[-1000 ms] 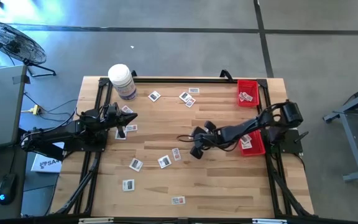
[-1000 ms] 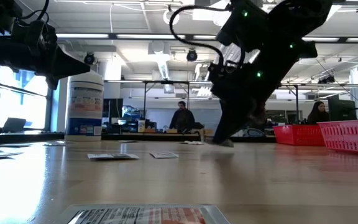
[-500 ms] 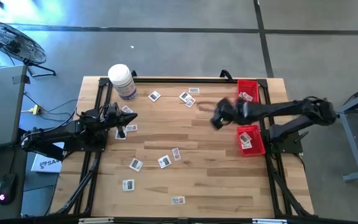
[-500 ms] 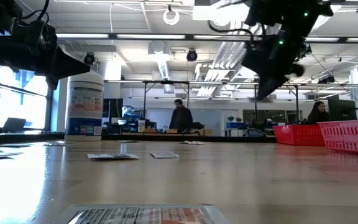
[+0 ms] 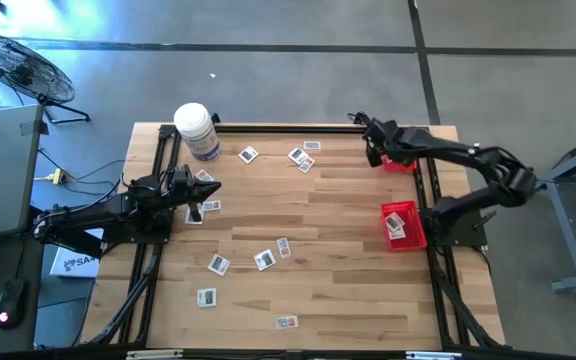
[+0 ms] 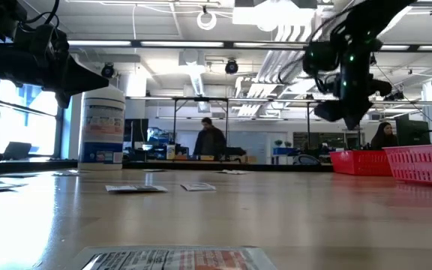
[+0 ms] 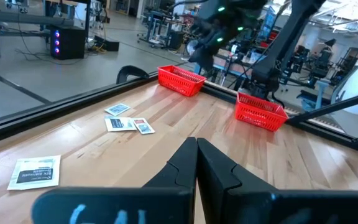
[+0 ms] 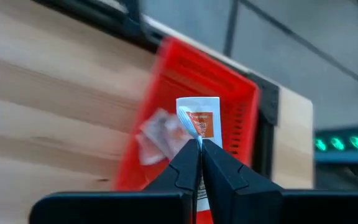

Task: Pick & Place First Aid Supplies
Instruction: Put the ointment pack into the top basket

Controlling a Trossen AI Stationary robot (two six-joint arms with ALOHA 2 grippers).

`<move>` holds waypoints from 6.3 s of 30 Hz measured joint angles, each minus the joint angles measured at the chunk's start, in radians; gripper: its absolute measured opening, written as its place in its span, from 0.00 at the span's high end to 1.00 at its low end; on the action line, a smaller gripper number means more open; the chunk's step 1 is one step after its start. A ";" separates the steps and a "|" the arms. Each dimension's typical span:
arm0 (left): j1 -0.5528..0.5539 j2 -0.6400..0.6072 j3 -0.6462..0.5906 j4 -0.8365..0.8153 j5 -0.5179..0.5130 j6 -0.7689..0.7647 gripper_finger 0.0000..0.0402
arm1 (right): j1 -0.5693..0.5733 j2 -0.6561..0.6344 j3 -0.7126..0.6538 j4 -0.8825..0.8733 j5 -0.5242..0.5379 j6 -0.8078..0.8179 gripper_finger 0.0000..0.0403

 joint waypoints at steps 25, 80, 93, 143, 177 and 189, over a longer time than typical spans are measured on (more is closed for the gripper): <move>0.000 0.000 0.000 0.000 0.000 0.000 1.00 | -0.099 0.138 0.039 0.131 -0.049 -0.148 0.73; 0.000 0.000 0.000 0.000 0.000 0.000 1.00 | 0.205 0.568 0.116 0.998 -0.781 -0.709 0.64; 0.000 0.000 0.000 0.000 0.000 0.000 1.00 | 0.201 0.567 0.123 0.919 -0.743 -0.773 0.57; 0.000 0.000 0.000 0.000 0.000 0.000 1.00 | 0.425 0.579 0.128 0.789 -0.690 -0.534 0.58; 0.000 0.000 0.000 0.000 0.000 0.000 1.00 | 0.656 0.577 0.204 0.765 -0.731 -0.557 0.59; 0.000 0.000 0.000 0.000 0.000 0.000 1.00 | 0.660 0.589 0.210 0.785 -0.702 -0.589 0.62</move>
